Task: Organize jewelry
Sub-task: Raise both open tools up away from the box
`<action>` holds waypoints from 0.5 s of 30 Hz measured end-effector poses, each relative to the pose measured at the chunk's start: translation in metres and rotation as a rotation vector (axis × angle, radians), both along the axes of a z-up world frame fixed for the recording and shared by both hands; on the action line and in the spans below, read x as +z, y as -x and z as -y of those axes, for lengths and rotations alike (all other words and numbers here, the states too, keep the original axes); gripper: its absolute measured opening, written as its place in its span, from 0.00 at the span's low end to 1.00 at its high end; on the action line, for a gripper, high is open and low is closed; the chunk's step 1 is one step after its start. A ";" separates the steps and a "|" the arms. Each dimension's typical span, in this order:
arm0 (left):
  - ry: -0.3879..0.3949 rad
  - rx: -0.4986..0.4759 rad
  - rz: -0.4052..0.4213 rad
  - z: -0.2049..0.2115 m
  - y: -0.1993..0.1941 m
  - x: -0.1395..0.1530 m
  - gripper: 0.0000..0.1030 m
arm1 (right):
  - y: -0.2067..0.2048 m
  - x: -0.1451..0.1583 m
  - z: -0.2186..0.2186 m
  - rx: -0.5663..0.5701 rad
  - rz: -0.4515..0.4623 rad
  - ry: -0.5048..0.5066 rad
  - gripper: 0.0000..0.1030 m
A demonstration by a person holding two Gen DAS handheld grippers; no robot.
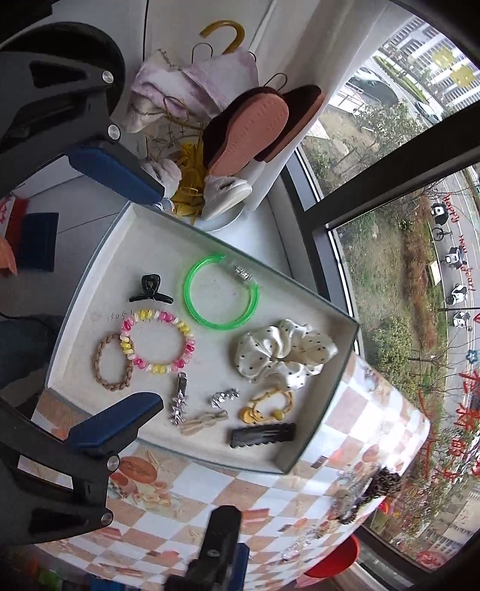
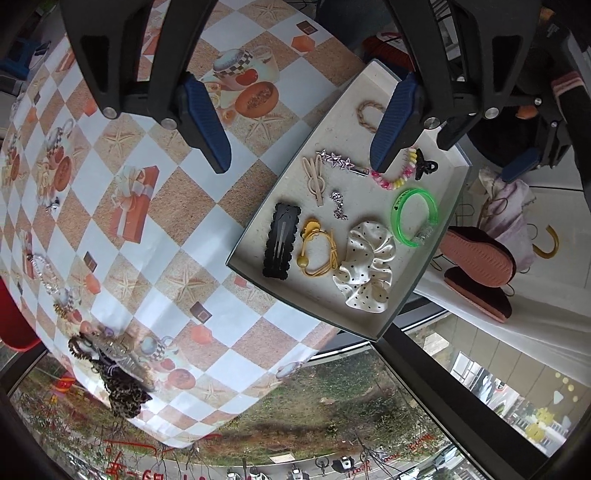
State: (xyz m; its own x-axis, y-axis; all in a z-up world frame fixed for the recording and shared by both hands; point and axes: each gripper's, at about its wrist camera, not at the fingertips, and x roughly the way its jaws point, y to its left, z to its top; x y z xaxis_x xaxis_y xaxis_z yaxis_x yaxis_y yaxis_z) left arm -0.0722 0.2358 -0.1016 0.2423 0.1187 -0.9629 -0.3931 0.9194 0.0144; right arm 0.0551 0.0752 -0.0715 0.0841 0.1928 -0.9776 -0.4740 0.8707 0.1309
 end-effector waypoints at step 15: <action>-0.007 0.024 0.012 0.007 0.005 0.034 1.00 | 0.012 0.040 -0.005 0.023 0.101 0.038 0.88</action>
State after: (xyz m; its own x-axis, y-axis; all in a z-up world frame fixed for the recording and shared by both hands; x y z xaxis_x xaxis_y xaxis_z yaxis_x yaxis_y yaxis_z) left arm -0.0775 0.2286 -0.0672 0.2507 0.1312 -0.9591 -0.4155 0.9094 0.0158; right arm 0.0434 0.0807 -0.0317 0.1789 0.1591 -0.9709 -0.5033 0.8627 0.0486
